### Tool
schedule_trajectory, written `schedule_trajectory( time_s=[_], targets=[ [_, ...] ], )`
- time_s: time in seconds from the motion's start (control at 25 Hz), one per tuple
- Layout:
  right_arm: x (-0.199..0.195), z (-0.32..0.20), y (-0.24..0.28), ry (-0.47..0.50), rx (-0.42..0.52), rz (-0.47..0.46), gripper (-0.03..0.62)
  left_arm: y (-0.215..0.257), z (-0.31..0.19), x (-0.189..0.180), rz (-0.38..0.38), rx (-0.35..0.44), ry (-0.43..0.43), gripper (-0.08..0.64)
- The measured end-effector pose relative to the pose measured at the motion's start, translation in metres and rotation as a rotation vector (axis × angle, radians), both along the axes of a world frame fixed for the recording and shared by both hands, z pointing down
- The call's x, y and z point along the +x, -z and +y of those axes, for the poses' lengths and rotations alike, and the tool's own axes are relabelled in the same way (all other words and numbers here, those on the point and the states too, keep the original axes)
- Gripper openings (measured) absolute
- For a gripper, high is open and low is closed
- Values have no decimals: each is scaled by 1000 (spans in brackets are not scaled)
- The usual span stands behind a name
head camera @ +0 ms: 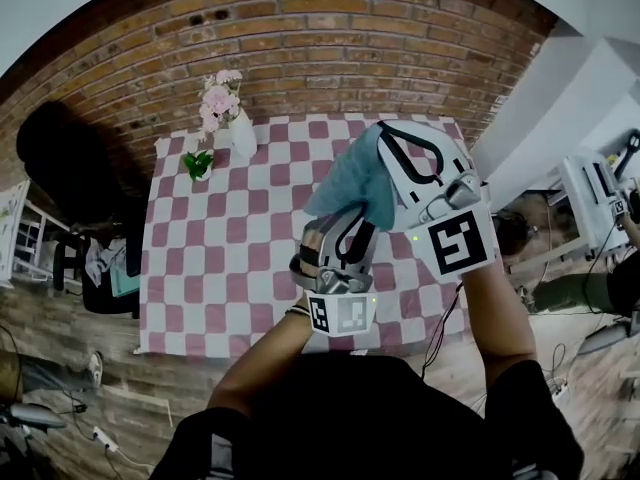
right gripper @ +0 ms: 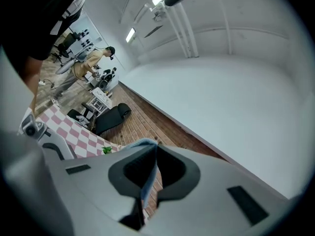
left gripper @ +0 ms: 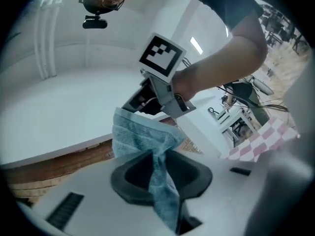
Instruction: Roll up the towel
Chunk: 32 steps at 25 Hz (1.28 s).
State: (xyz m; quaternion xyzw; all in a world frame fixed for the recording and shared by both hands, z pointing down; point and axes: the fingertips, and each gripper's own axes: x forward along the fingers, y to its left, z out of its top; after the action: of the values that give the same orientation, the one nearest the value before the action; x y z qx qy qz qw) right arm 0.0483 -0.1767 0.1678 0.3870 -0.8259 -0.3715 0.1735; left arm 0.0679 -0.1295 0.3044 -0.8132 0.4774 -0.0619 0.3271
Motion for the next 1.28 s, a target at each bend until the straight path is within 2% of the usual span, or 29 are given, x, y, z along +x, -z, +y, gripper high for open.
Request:
schedule_trajectory(
  time_s=[0.04,0.08,0.24,0.48,0.68,0.8,0.96,1.04,1.16,1.28],
  targets=[
    [6,-1,-2,-12,0,-16,12,5,-1,-1,17,-5,0,14],
    [12,-3,-5,-24,-6,-41,12,9,-2,-2,26,-15,-9,8],
    [29,-8,-12,-55,-28,-103,12,14,-4,-15,58,-65,-66,6],
    [59,-11,-43,-128,-81,-133,12,51,-20,-51,167,-69,-64,6],
    [68,-4,-78,-153,-143,-167,14,80,-39,-64,155,-29,-64,5],
    [66,3,-97,-142,-186,-196,14,95,-48,-69,198,-43,-71,5],
    [58,17,-119,-106,-228,-239,15,117,-58,-63,170,-32,-81,5],
    [51,25,-128,-73,-257,-265,47,127,-63,-58,141,-9,-84,5],
    [38,44,-148,-60,-277,-279,197,140,-67,-56,89,30,-77,5],
    [34,59,-169,-62,-341,-451,266,151,-69,-57,92,54,-73,5]
  ],
)
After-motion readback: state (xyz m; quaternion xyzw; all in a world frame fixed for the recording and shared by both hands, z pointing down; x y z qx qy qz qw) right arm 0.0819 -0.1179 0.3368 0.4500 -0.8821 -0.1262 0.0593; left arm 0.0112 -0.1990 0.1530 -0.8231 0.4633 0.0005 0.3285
